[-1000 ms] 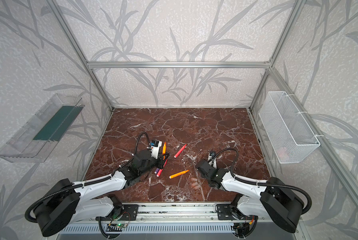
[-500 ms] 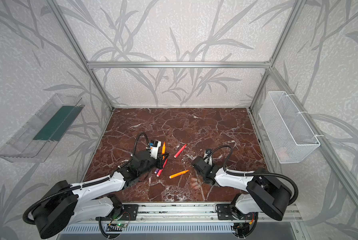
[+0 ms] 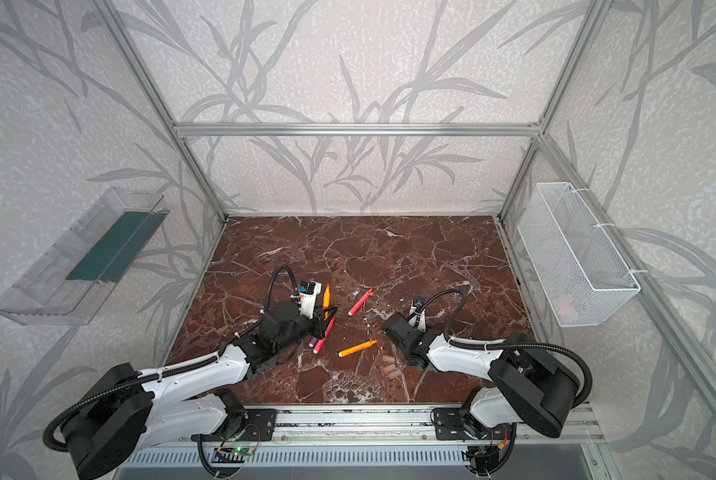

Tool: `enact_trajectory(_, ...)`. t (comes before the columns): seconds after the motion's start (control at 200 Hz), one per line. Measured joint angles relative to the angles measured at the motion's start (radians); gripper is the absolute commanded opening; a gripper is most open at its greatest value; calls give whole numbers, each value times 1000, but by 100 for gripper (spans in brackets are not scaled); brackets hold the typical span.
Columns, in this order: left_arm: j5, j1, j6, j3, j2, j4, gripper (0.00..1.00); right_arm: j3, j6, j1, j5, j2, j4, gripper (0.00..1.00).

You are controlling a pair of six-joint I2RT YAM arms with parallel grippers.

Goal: Insert the pens into the pen caps
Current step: 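Lower the right gripper and grasp a translucent pink cap, then lift the cap with the right gripper and bring it toward the left gripper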

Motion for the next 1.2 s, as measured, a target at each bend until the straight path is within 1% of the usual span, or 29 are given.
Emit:
enact_trajectory(0.105,0,0,0,0,-1,0,0,-8,3,-2,5,-5,-6,37)
enact_trajectory(0.21,0,0,0,0,-3,0,0,-19,6,-6,7,-14,-14,32)
enact_trajectory(0.445,0,0,0,0,-7,-2,0,-29,5,-29,6,-20,-20,32)
enact_trajectory(0.615,0,0,0,0,-9,-6,0,-22,-8,-66,3,10,-19,35)
enact_trajectory(0.75,0,0,0,0,-12,-11,0,3,-24,-87,-2,36,-19,35)
enact_trajectory(0.83,0,0,0,0,-15,-15,0,15,-31,-96,-2,49,-19,38)
enact_trajectory(0.93,0,0,0,0,-16,-15,0,26,-43,-110,-3,60,-18,38)
enact_trajectory(1.08,0,0,0,0,-16,-17,0,26,-50,-132,-6,62,-13,35)
enact_trajectory(1.2,-1,0,0,0,-16,-17,0,26,-53,-136,-15,62,-7,28)
